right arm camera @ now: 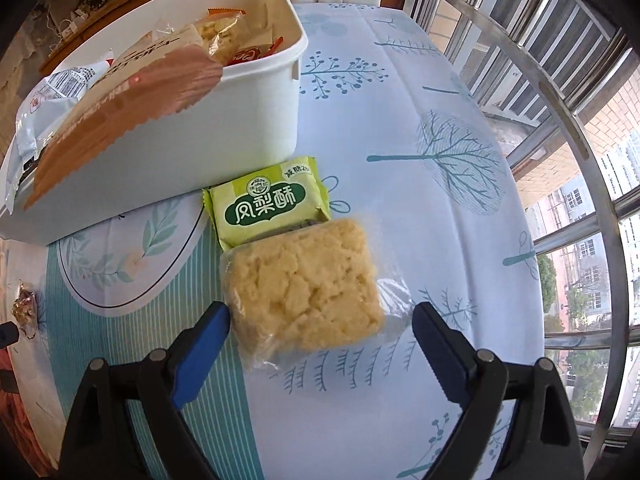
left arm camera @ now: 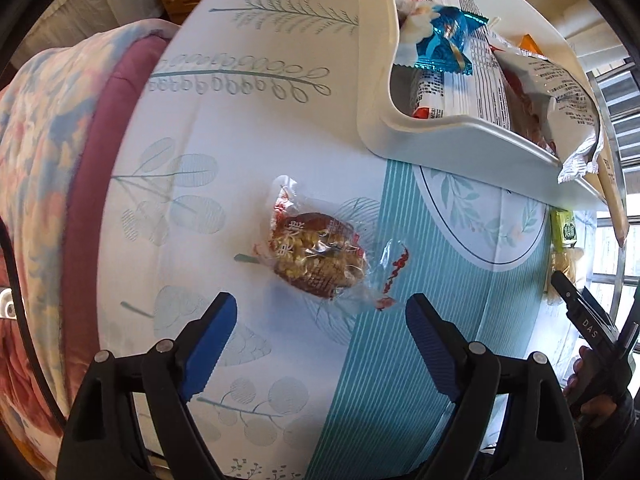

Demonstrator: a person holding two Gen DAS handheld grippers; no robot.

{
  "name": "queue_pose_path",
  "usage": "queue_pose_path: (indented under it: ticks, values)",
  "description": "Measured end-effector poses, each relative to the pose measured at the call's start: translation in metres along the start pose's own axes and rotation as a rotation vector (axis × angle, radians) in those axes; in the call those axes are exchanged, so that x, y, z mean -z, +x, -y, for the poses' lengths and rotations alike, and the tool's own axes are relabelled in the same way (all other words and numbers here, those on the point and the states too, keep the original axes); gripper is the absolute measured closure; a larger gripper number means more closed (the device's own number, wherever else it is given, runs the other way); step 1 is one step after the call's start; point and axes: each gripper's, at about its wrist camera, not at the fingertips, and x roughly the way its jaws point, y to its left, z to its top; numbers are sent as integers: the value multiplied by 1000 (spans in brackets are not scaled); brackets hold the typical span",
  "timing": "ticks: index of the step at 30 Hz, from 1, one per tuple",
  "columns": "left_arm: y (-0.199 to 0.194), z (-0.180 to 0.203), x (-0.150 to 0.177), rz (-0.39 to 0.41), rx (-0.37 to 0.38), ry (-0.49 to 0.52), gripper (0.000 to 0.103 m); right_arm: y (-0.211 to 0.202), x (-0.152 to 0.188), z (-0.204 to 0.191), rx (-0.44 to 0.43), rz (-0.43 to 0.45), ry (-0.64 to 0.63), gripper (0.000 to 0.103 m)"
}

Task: Organize snacks
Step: 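Move the left gripper to the nut packet while the right approaches the crumbly pastry bag, then grasp the nut packet with the left gripper while the right grasps the pastry bag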

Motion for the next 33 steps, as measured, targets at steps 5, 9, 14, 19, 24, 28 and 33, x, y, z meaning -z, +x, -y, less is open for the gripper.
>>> queue_pose_path:
  ticks: [5, 9, 14, 19, 24, 28, 33]
  values:
    - [10, 4, -11, -7, 24, 21, 17, 10, -5, -5, 15, 0, -14, 7]
    - [17, 5, -19, -13, 45, 24, 17, 15, -10, -3, -1, 10, -1, 6]
    - [27, 6, -25, -29, 72, 11, 18, 22, -19, 6, -37, 23, 19, 7]
    - [35, 9, -26, -36, 112, -5, 24, 20, -17, 6, -47, 57, 4, 14]
    - [33, 4, -29, -11, 122, 6, 32, 17, -15, 3, -53, 69, -12, 23]
    - [24, -1, -31, 26, 125, -8, 46, 13, -9, -2, -55, 73, -16, 27]
    - [15, -10, -24, 42, 157, -44, 55, 3, 3, -11, -62, 71, -25, 29]
